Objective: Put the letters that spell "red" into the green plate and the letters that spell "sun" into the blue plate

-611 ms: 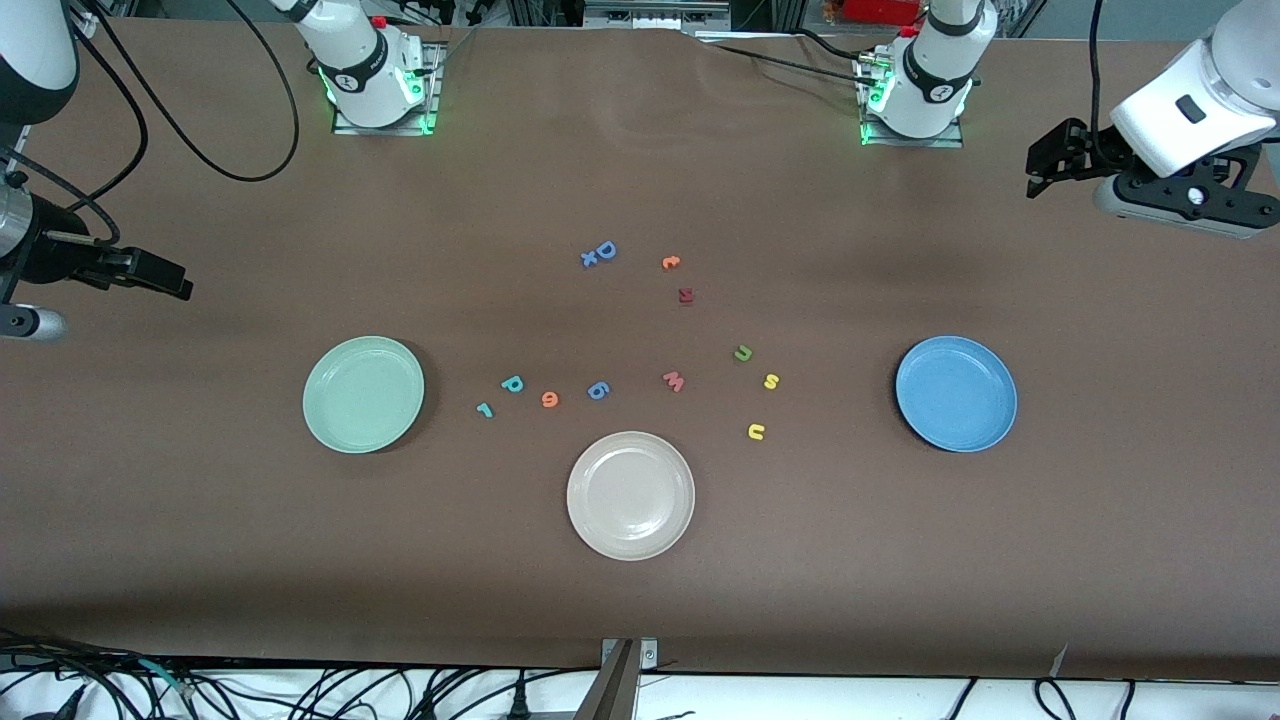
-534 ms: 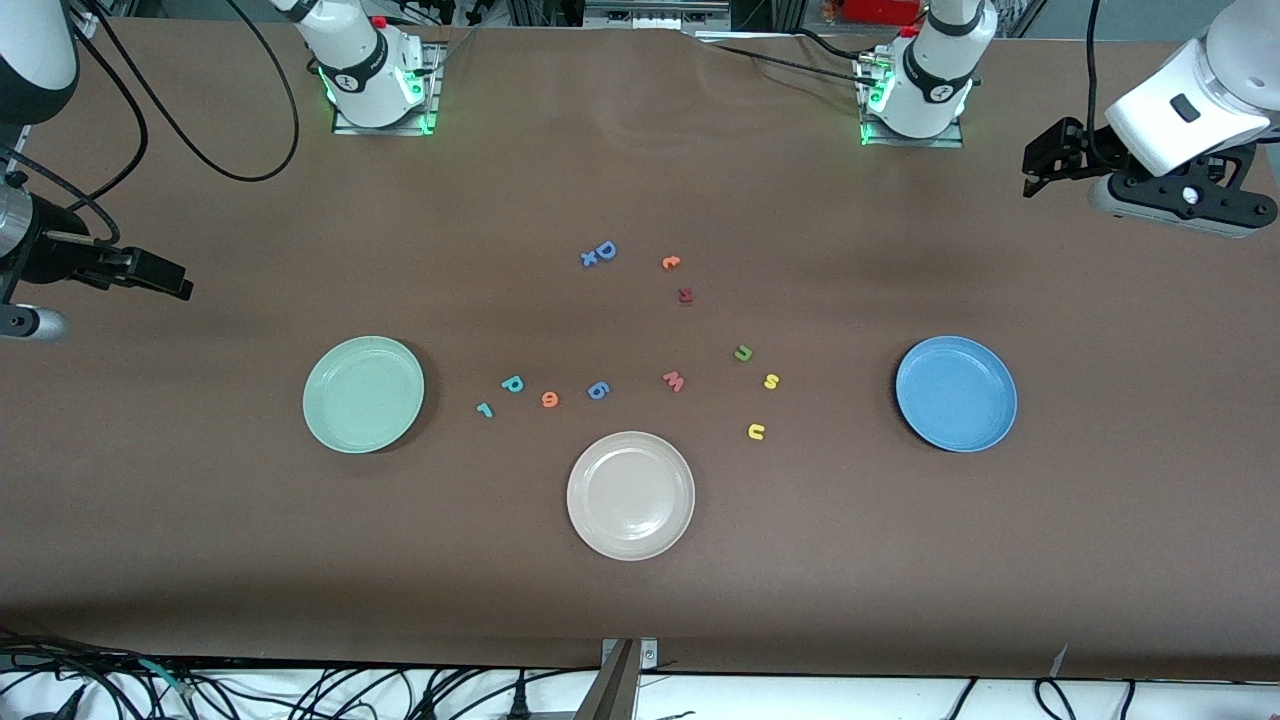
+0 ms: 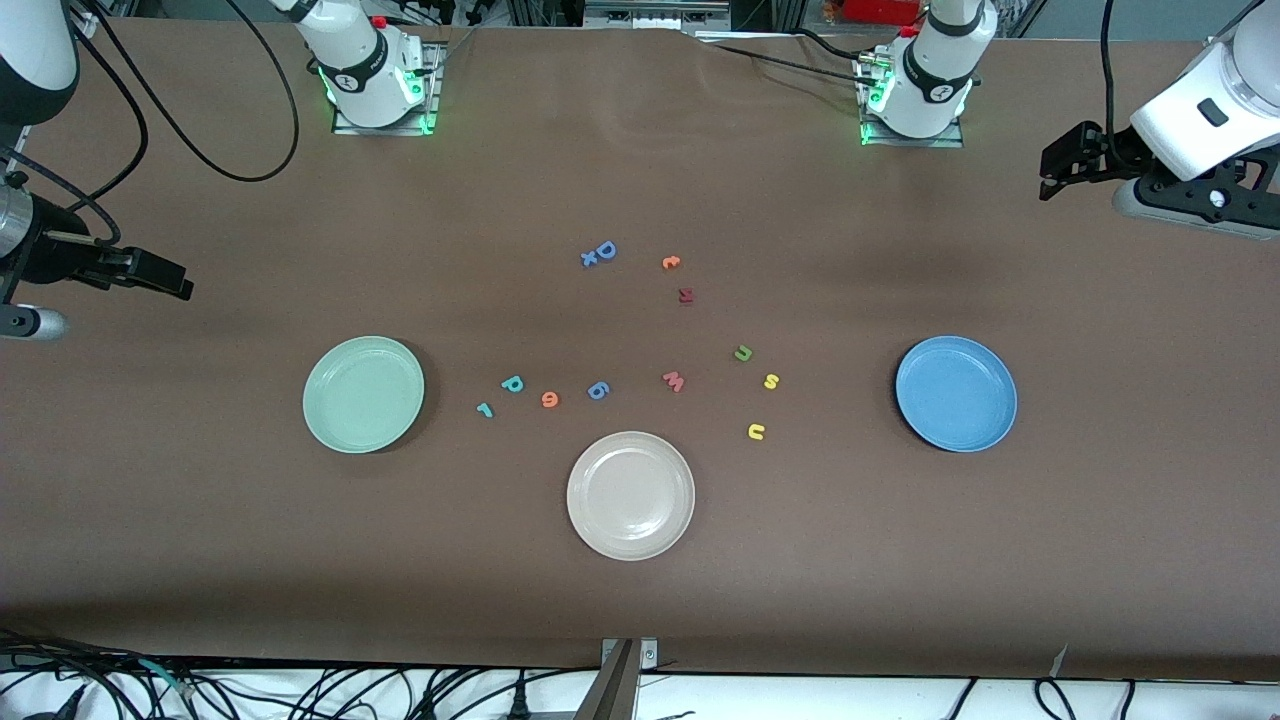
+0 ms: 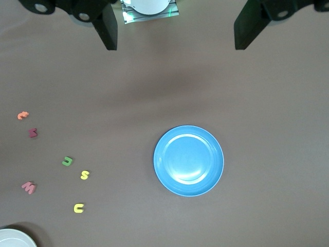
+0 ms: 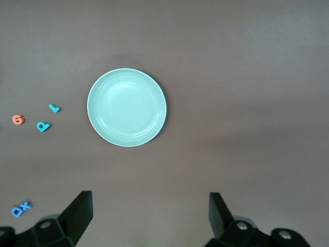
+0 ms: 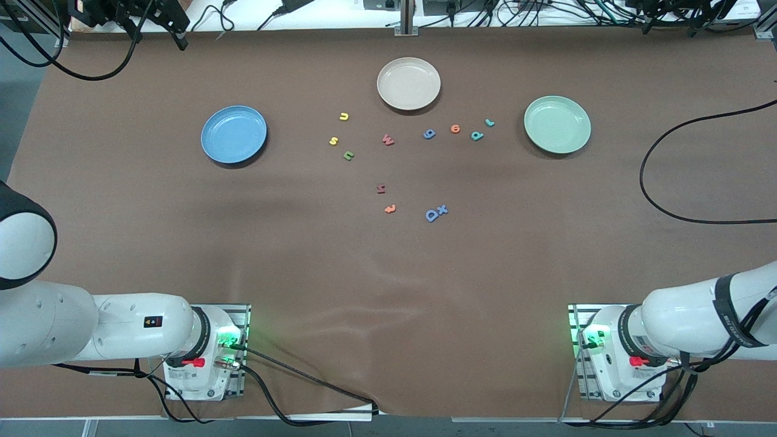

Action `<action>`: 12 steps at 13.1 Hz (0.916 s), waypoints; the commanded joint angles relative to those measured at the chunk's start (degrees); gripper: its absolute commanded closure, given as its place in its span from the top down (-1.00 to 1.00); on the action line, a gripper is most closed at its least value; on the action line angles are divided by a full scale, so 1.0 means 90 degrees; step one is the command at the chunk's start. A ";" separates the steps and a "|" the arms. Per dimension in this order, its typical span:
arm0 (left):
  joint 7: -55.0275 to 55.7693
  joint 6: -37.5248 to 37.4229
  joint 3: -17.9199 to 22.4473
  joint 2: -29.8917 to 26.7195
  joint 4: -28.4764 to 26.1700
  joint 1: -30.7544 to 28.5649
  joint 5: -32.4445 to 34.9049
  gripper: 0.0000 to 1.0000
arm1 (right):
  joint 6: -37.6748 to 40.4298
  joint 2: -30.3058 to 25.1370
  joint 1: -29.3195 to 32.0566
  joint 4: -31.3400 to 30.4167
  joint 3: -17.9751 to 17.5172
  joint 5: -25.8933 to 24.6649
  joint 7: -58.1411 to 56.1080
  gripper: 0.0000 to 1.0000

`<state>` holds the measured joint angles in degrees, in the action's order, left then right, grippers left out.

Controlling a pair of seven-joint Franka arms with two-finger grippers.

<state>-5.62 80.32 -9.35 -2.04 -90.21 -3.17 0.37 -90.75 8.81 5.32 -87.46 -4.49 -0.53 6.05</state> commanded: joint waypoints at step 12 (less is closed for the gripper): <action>-0.0030 -0.0253 -0.0026 -0.0174 0.0072 -0.0039 0.0017 1.00 | 0.0122 0.0095 0.0044 0.0215 -0.0038 0.0127 -0.0096 1.00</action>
<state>-5.57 78.56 -9.46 -3.45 -89.94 -3.17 0.37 -90.75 8.82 5.29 -87.46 -4.53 -0.44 6.05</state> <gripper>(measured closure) 0.000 0.000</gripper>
